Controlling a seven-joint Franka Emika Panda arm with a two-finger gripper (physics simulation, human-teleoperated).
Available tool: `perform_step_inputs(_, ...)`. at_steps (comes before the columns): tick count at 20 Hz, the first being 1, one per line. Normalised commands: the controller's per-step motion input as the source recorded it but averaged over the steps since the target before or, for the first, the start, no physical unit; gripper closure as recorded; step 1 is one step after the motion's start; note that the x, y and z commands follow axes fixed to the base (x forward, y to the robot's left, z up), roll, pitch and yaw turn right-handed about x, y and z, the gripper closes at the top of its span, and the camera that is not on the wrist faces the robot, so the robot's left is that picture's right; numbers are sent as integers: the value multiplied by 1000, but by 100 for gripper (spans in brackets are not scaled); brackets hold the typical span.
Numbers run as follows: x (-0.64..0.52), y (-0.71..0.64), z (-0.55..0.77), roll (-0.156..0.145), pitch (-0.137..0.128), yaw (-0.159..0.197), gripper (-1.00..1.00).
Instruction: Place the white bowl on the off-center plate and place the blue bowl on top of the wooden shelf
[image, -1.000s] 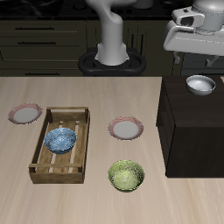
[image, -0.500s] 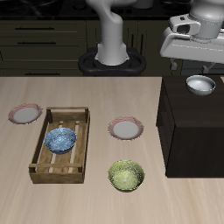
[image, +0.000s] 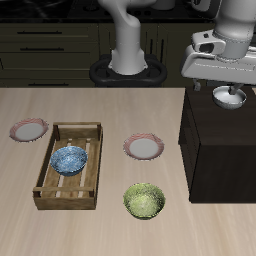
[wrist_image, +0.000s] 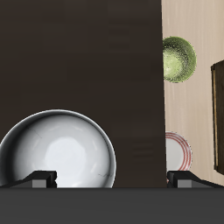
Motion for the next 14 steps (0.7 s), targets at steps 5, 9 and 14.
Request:
perform_step_inputs(5,-35,-39,-297,13,29,-6,-100)
perform_step_inputs(9,-54,8,-208,27,25,-12,-100)
perform_step_inputs(14,-156,17,-232,67,21,-14,100)
